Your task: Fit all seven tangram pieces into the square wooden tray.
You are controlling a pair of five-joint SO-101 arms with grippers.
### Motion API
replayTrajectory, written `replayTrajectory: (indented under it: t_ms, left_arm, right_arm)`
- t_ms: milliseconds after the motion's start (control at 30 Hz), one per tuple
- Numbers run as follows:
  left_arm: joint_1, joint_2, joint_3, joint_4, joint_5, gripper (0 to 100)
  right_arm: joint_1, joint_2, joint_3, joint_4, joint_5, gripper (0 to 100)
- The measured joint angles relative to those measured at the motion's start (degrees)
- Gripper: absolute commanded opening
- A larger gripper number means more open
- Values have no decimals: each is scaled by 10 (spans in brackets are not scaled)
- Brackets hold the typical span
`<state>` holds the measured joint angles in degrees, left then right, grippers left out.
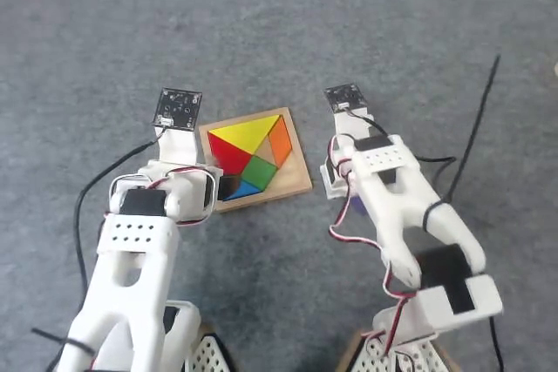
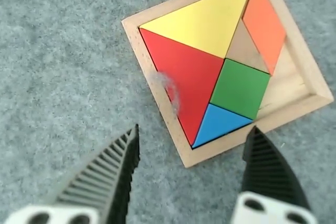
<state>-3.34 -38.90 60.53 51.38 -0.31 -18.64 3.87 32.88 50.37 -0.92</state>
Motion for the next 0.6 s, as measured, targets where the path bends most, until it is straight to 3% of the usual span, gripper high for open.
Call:
replayTrajectory:
  t_ms: [133, 333, 600]
  left_arm:
    - [0, -5, 0, 0, 0, 306]
    - [0, -5, 0, 0, 0, 306]
    - [0, -5, 0, 0, 0, 306]
  right_arm:
    - [1, 25, -19, 13, 0, 221]
    - [-21, 35, -41, 56, 0, 2]
    - [-21, 35, -62, 94, 0, 8]
